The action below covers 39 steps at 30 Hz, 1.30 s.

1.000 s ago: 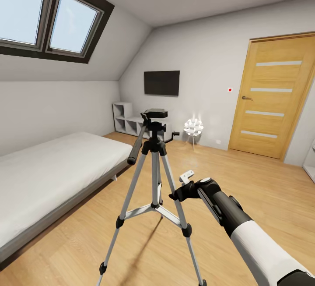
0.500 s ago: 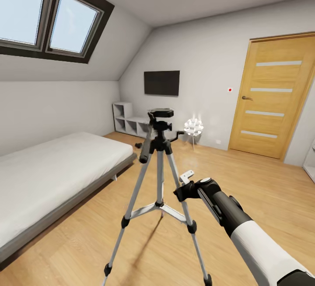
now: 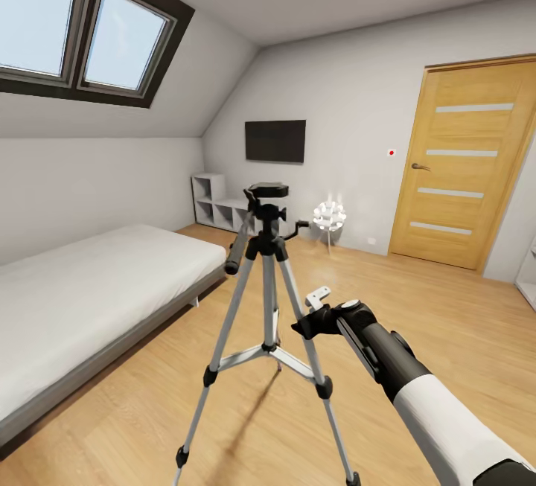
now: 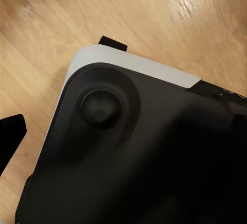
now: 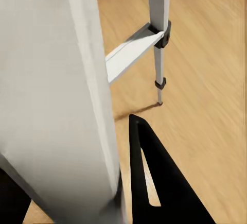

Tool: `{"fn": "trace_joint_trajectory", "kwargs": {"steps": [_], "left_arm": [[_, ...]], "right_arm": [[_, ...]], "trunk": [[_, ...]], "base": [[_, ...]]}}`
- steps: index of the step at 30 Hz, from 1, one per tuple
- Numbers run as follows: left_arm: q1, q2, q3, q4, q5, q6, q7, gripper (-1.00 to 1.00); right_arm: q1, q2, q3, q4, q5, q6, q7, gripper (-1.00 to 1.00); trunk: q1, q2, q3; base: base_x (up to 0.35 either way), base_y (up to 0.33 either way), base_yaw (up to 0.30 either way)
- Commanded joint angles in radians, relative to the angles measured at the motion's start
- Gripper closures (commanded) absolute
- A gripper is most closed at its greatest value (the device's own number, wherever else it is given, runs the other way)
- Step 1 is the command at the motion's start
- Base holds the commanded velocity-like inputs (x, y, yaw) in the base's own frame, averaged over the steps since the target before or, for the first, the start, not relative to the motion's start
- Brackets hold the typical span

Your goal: Attach the digital camera to the camera tripod in the bedroom.

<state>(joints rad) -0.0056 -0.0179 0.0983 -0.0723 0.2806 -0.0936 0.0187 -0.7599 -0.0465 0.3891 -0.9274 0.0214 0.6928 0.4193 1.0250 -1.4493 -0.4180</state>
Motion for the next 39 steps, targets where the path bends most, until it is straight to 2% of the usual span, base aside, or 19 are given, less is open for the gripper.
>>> {"fn": "trace_joint_trajectory", "kwargs": {"steps": [1, 2, 4, 8, 9, 14, 16, 17, 18, 20, 25, 39], "left_arm": [[-0.001, -0.001, 0.008, 0.000, -0.001, -0.003, 0.001, -1.00], [-0.001, -0.001, 0.008, 0.000, -0.001, -0.003, 0.001, -1.00], [-0.001, -0.001, 0.008, 0.000, -0.001, -0.003, 0.001, -1.00], [-0.001, -0.001, 0.008, 0.000, -0.001, -0.003, 0.001, -1.00], [-0.001, -0.001, 0.008, 0.000, -0.001, -0.003, 0.001, -1.00], [-0.001, -0.001, 0.008, 0.000, -0.001, -0.003, 0.001, -1.00], [-0.001, -0.001, 0.008, 0.000, -0.001, -0.003, 0.001, -1.00], [-0.001, -0.001, 0.008, 0.000, -0.001, -0.003, 0.001, -1.00], [-0.001, -0.001, 0.008, 0.000, -0.001, -0.003, 0.001, -1.00], [-0.001, -0.001, 0.008, 0.000, -0.001, -0.003, 0.001, -1.00], [-0.001, -0.001, 0.008, 0.000, -0.001, -0.003, 0.001, -1.00], [-0.001, -0.001, 0.008, 0.000, -0.001, -0.003, 0.001, -1.00]], "right_arm": [[-0.001, -0.001, 0.000, -0.020, 0.001, 0.005, 0.002, 1.00], [-0.001, -0.003, -0.003, -0.080, 0.001, 0.011, 0.002, 1.00], [-0.001, -0.004, -0.005, -0.119, 0.000, 0.016, 0.001, 1.00], [-0.001, -0.010, -0.019, -0.268, 0.001, 0.035, 0.000, 1.00], [-0.001, -0.011, -0.045, -0.329, 0.001, 0.063, 0.000, 1.00], [-0.001, -0.009, -0.121, -0.434, 0.001, 0.128, 0.001, 1.00], [-0.001, -0.007, -0.183, -0.509, 0.000, 0.172, 0.001, 1.00], [-0.001, -0.007, -0.197, -0.523, 0.000, 0.180, 0.002, 1.00], [-0.001, -0.008, -0.243, -0.563, 0.000, 0.198, 0.002, 1.00], [-0.001, -0.009, -0.267, -0.579, 0.000, 0.204, 0.003, 1.00], [-0.001, -0.012, -0.286, -0.589, 0.001, 0.208, 0.003, 1.00], [-0.001, -0.013, -0.293, -0.593, 0.006, 0.209, 0.003, 1.00]], "trunk": [[0.000, -0.001, -0.001], [0.000, -0.001, -0.001], [0.000, -0.001, -0.001], [0.000, -0.001, -0.001], [0.000, -0.001, -0.001], [0.000, -0.001, -0.001], [0.000, -0.001, -0.001], [0.000, -0.001, -0.001], [0.000, -0.001, -0.001], [0.000, -0.001, -0.001], [0.000, -0.001, -0.001], [0.000, -0.001, -0.001]], "base": [[0.000, 0.000, 0.000], [0.000, 0.000, 0.000], [0.000, 0.000, 0.000], [0.000, 0.000, 0.000], [0.000, 0.000, 0.000], [0.000, 0.000, 0.000], [0.000, 0.000, 0.000], [0.000, 0.000, 0.000], [0.000, 0.000, 0.000], [0.000, 0.000, 0.000], [0.000, 0.000, 0.000], [0.000, 0.000, 0.000]]}}
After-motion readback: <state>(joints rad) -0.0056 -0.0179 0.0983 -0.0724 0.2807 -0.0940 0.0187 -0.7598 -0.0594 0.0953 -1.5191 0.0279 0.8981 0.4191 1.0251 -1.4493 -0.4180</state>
